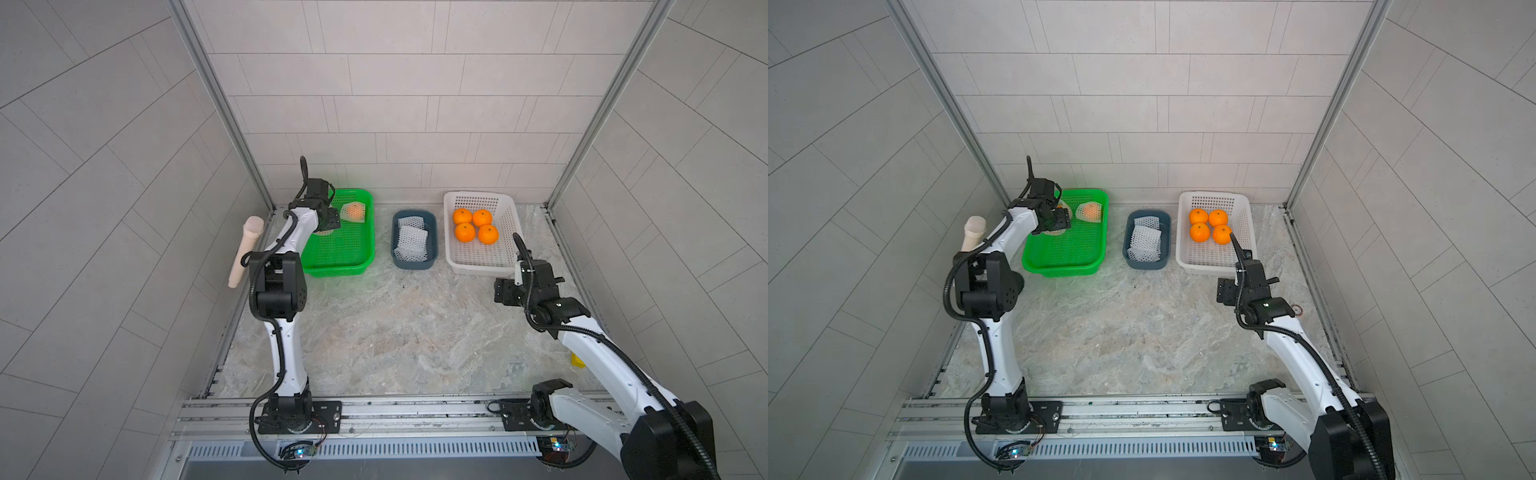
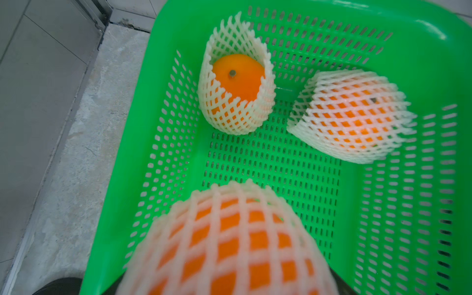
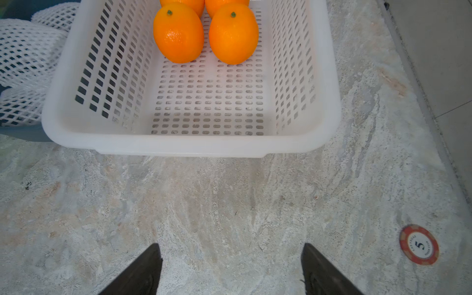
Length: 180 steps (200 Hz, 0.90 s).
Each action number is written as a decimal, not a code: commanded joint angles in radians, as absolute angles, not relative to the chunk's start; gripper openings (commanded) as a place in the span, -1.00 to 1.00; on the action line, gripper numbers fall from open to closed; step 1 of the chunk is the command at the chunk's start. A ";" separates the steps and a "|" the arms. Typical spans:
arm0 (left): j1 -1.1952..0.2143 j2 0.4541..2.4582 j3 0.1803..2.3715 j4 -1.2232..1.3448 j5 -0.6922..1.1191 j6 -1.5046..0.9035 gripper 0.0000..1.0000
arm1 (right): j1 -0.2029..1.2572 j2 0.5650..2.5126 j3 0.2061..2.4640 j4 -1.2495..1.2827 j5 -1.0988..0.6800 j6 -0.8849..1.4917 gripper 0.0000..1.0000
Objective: Remove foam nets from oranges
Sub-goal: Pick up the orange from the basket, then place the orange at the center of the board.
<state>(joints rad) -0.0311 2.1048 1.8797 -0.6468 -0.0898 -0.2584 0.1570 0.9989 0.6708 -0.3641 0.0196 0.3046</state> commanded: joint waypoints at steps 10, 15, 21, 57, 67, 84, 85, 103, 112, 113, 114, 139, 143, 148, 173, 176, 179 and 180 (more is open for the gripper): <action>-0.065 1.969 1.817 -0.672 -0.101 -0.272 0.38 | 0.159 0.955 0.654 -0.382 0.009 0.322 0.74; -0.071 1.954 1.810 -0.675 -0.102 -0.270 0.38 | 0.159 0.951 0.652 -0.383 0.008 0.322 0.74; -0.079 1.937 1.802 -0.680 -0.105 -0.270 0.38 | 0.159 0.945 0.651 -0.385 0.006 0.322 0.74; -0.152 1.826 1.742 -0.709 -0.134 -0.272 0.38 | 0.159 0.913 0.639 -0.387 -0.003 0.327 0.74; -0.181 1.792 1.714 -0.708 -0.139 -0.281 0.38 | 0.159 0.910 0.640 -0.385 -0.007 0.327 0.74; -0.237 1.725 1.651 -0.702 -0.164 -0.303 0.38 | 0.159 0.911 0.641 -0.388 -0.008 0.327 0.74; -0.241 1.721 1.647 -0.702 -0.164 -0.303 0.38 | 0.159 0.911 0.640 -0.388 -0.008 0.327 0.74; -0.312 1.655 1.576 -0.695 -0.199 -0.339 0.38 | 0.159 0.916 0.641 -0.388 -0.012 0.330 0.74; -0.351 1.626 1.539 -0.681 -0.202 -0.352 0.38 | 0.159 0.921 0.643 -0.388 -0.015 0.332 0.74; -0.354 1.625 1.536 -0.680 -0.202 -0.354 0.38 | 0.158 0.921 0.643 -0.388 -0.015 0.332 0.74; -0.359 1.622 1.533 -0.680 -0.204 -0.355 0.38 | 0.158 0.922 0.643 -0.389 -0.015 0.333 0.74; -0.495 1.568 1.470 -0.701 -0.286 -0.404 0.38 | 0.159 0.918 0.640 -0.390 -0.037 0.340 0.74; -0.516 1.561 1.461 -0.709 -0.295 -0.417 0.38 | 0.159 0.916 0.640 -0.390 -0.044 0.341 0.74; -0.543 1.554 1.448 -0.714 -0.304 -0.430 0.38 | 0.159 0.915 0.638 -0.390 -0.051 0.344 0.74; -0.674 1.525 1.373 -0.722 -0.343 -0.502 0.38 | 0.159 0.904 0.630 -0.393 -0.069 0.353 0.74; -0.686 1.524 1.363 -0.721 -0.348 -0.512 0.38 | 0.160 0.903 0.629 -0.392 -0.069 0.353 0.74; -0.697 1.525 1.352 -0.720 -0.350 -0.521 0.38 | 0.159 0.901 0.628 -0.391 -0.069 0.353 0.74; -0.701 1.525 1.349 -0.719 -0.349 -0.524 0.38 | 0.159 0.900 0.628 -0.391 -0.069 0.353 0.74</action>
